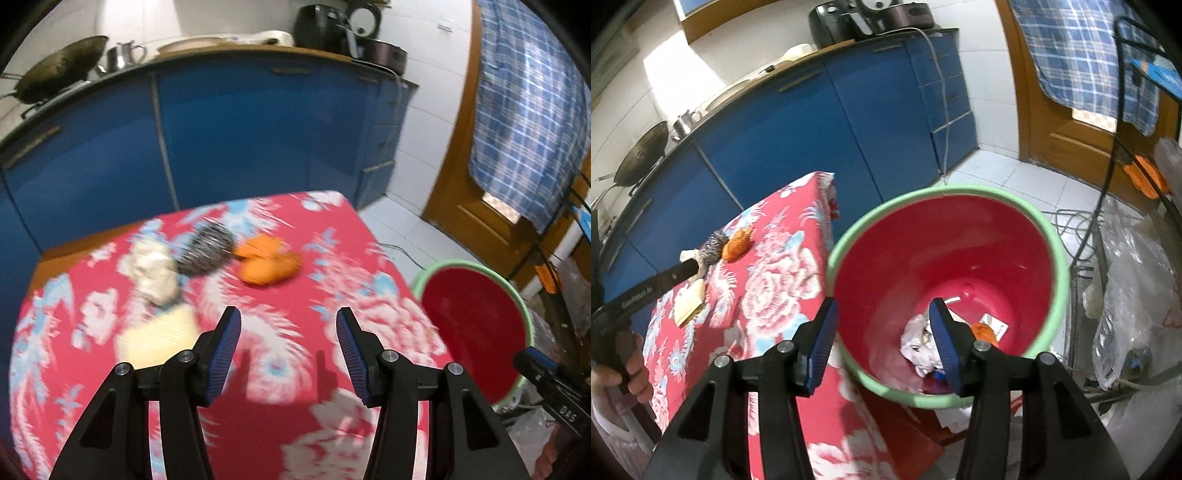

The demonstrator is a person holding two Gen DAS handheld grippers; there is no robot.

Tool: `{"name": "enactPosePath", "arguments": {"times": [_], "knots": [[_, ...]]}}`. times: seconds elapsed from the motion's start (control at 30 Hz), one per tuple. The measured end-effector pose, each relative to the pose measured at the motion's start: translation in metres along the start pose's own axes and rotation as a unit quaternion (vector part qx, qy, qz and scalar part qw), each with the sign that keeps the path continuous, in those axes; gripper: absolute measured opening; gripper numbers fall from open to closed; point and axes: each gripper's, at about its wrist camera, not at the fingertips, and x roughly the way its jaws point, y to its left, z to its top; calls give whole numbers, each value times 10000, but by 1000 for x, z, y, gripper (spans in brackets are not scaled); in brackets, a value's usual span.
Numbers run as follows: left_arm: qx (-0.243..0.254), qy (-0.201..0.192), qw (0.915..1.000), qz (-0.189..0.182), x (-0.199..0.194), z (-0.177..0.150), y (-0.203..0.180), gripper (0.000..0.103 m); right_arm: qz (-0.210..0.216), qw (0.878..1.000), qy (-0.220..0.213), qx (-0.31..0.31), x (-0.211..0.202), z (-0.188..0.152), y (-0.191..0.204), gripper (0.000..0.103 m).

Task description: Collect trash

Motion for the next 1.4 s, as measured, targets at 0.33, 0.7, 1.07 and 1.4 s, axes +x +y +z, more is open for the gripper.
{"name": "enactPosePath", "arguments": {"times": [0.33, 0.7, 1.07, 1.4], "knots": [[-280, -60, 9984, 480, 9, 25, 63, 56, 215, 9991, -28, -363, 10, 23, 57, 57], [-796, 81, 9953, 537, 45, 26, 106, 56, 465, 9968, -131, -632, 39, 53, 120, 65], [-1138, 82, 9924, 462, 74, 23, 119, 56, 560, 9952, 15, -803, 85, 63, 159, 66], [-1561, 148, 9870, 363, 94, 11, 136, 56, 529, 9909, 304, -1200, 122, 59, 182, 66]]}}
